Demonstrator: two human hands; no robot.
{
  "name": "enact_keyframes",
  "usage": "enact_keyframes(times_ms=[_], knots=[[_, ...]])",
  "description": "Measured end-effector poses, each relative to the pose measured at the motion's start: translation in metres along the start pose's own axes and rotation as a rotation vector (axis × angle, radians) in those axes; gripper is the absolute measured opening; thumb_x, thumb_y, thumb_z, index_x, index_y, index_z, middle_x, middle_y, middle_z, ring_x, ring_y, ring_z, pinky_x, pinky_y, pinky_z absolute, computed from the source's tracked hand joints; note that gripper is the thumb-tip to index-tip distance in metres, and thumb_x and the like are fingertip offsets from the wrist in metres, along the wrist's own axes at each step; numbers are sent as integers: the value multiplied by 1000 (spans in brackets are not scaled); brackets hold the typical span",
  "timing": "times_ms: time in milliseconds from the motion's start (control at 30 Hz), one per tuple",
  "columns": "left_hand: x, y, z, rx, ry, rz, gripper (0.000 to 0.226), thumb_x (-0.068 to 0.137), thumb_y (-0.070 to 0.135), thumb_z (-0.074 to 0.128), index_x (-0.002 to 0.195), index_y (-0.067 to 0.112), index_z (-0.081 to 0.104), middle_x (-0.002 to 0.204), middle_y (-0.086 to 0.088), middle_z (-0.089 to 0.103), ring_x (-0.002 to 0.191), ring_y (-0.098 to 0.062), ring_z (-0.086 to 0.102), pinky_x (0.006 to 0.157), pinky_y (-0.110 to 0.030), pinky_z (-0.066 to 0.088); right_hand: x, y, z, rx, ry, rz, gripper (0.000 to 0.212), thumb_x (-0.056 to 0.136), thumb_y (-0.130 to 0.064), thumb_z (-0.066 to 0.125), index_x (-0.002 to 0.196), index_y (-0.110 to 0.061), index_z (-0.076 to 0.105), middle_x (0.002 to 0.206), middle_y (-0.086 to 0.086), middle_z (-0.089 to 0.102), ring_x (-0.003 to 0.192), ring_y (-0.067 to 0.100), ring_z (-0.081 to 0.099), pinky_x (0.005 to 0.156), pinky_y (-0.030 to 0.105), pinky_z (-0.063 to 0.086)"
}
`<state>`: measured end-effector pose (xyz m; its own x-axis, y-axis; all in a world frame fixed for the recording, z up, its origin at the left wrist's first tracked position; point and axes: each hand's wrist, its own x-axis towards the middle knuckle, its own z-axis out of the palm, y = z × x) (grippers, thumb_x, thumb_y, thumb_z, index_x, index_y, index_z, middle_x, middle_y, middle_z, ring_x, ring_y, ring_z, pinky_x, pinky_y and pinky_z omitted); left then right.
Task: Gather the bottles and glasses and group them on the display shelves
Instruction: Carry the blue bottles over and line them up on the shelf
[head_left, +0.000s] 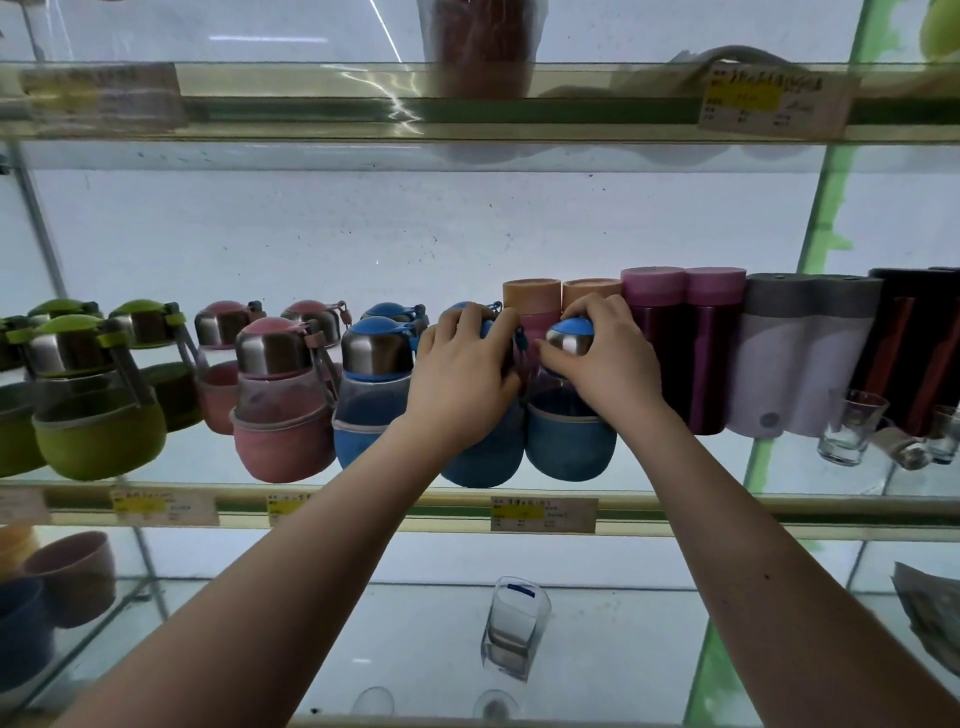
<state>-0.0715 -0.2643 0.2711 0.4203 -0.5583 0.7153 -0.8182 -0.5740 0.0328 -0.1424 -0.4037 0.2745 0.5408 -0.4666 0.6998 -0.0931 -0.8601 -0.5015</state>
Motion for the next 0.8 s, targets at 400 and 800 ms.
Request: enact_keyframes(times_ms=[400,800], knots=[[3,-12,-35,151,-153,49,62,89,53,49,143,30,29,155,-4,24,145,-30,8,116,-45,3,-4,-8,-9,-225,14,-31,51,81,-53,60,124,-25,54,128,-1,54,120,26,43,96,37,29],[-59,-92,-104,-250,135,-157,57,82,49,51,131,19,48,131,-8,54,120,-29,48,99,-43,38,-49,-131,19,209,21,-143,43,89,-39,59,130,-27,53,136,-3,51,123,17,46,103,37,39]])
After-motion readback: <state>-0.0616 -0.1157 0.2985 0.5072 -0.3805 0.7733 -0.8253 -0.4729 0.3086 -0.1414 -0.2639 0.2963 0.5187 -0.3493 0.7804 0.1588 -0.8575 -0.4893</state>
